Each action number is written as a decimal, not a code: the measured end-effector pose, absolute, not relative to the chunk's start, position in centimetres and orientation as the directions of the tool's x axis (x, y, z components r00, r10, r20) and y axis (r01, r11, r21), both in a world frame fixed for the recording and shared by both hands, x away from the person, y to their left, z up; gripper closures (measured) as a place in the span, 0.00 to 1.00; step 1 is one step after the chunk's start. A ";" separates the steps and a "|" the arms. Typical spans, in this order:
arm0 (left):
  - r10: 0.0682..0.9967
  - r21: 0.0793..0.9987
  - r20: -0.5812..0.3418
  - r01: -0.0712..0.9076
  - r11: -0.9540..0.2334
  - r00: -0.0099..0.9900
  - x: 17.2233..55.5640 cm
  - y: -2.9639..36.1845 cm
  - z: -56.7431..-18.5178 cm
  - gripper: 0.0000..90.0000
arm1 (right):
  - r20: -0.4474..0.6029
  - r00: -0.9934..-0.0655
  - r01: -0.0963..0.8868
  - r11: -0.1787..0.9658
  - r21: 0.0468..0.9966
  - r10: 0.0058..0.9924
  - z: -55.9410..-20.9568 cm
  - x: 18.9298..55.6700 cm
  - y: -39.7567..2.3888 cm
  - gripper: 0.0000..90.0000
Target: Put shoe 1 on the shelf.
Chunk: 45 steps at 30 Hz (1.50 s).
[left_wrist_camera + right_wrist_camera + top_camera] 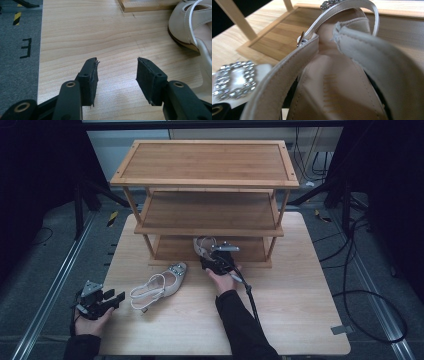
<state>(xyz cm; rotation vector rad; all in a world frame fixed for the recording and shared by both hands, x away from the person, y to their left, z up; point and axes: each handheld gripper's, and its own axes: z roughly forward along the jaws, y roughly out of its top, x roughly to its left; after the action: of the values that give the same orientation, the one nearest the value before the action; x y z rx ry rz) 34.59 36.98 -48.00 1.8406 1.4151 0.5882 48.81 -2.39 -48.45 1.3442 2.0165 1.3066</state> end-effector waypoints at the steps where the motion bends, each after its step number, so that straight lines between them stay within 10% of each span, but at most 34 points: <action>1: 0.954 0.774 -0.071 0.620 -0.131 0.290 34.6 37.0 -48.0 0.56 | 0.169 -0.462 0.512 0.107 0.853 0.871 -48.5 49.0 -2.3 0.45; 26: 0.953 0.773 -0.075 0.621 -0.130 0.293 34.6 37.1 -48.0 0.56 | 0.206 -0.430 0.545 0.071 0.836 0.879 -49.1 50.1 -2.5 0.28; 45: 0.954 0.775 -0.069 0.618 -0.132 0.290 34.4 37.0 -48.0 0.56 | 0.093 -0.490 0.478 0.177 0.860 0.867 -48.2 45.0 -4.7 0.35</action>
<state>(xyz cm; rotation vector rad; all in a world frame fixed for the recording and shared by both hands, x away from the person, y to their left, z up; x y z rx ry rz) 34.43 36.98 -47.95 1.8418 1.4125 0.5944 44.98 -4.74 -48.24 1.2653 2.0409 1.2484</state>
